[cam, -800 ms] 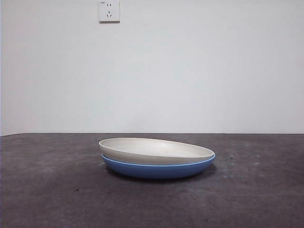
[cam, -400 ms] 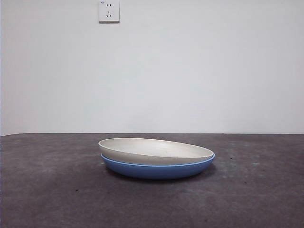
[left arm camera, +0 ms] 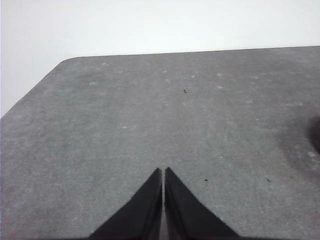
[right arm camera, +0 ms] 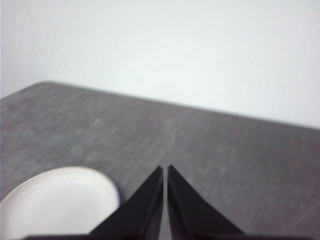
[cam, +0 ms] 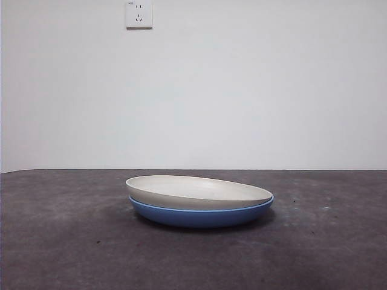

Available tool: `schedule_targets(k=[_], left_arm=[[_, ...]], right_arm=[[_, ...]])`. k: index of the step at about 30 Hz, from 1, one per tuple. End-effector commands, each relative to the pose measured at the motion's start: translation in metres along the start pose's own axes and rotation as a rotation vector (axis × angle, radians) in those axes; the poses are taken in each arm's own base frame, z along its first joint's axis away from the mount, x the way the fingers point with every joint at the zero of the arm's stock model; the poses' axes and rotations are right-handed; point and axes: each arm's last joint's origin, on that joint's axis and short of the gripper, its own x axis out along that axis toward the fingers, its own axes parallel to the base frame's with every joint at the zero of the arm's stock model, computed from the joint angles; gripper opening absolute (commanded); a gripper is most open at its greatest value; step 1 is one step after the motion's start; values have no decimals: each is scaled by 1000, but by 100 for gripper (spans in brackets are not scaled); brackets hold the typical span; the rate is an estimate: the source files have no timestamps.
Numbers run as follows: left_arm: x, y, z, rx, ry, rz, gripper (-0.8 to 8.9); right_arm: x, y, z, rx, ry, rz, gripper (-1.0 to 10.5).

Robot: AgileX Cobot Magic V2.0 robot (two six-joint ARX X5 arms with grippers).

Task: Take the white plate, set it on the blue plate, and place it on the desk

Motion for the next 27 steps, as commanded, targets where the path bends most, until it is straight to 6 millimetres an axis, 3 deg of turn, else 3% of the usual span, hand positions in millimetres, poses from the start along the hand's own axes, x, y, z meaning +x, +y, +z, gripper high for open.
schedule_targets(k=[1,12,27], left_arm=[[2,0,-7,-5,27,2,9],[2,0,-7,-5,27,2,9],[2,0,-7,-5,27,2,9]], right_arm=[[2,-3,-21,-27,-71,-42,8],[8,-8,-103,-38,-177,-163,8],[14,-11,-142,24,-129,-202,8]])
